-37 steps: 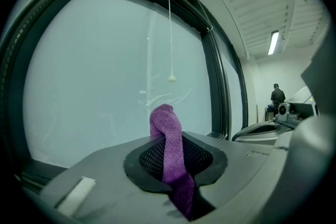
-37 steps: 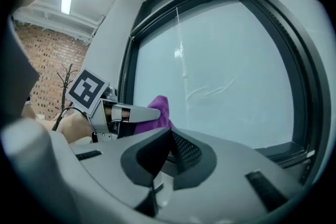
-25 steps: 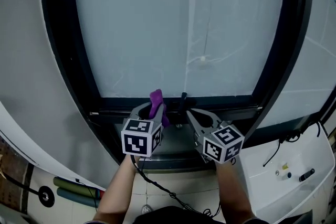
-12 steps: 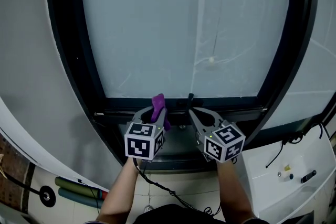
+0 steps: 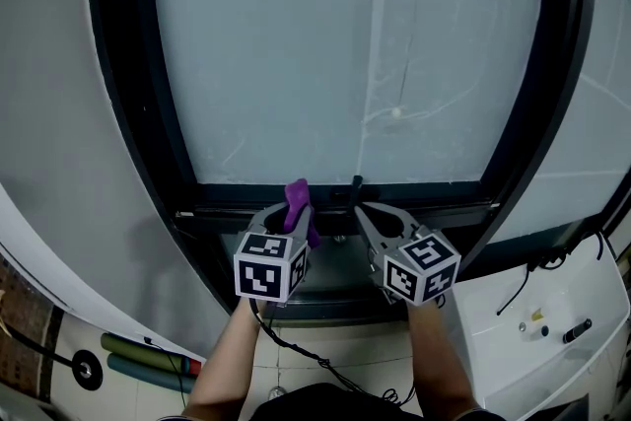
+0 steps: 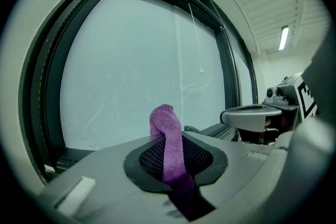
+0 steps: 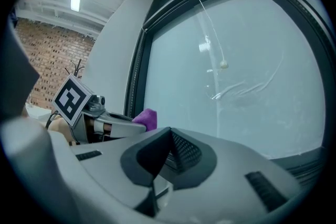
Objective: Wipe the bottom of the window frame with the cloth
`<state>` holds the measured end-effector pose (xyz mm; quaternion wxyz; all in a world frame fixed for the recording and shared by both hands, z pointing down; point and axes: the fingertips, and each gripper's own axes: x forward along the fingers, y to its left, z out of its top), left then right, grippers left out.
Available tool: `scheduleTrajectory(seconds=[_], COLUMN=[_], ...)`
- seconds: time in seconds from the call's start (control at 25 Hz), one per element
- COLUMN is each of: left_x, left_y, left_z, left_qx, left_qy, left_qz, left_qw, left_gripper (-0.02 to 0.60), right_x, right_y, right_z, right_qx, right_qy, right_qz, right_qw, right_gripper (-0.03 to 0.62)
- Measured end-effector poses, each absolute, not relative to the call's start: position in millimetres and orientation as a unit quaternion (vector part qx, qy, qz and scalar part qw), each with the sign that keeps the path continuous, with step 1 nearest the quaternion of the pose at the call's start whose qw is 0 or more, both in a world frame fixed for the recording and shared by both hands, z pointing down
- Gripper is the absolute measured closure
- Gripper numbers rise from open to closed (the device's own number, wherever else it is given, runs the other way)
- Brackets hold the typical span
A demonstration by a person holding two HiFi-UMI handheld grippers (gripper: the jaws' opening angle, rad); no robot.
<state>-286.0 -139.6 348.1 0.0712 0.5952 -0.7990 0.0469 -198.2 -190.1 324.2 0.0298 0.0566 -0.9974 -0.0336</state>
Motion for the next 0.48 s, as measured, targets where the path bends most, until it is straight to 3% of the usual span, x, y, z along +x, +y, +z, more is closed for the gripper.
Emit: scheduleTrajectory(seconds=[0.48], left_x=[-279.5], left_y=[-139.7], left_z=[349.8], left_qx=[0.596], left_qy=[-0.798], left_qz=[0.055], left_qw=[0.072], left_gripper=[0.512], right_x=[-194.7], right_y=[-189.5], right_z=[326.8], right_qx=[0.057], right_qy=[-0.997], right_qz=[-0.035], right_qw=[0.037], right_gripper=[0.592])
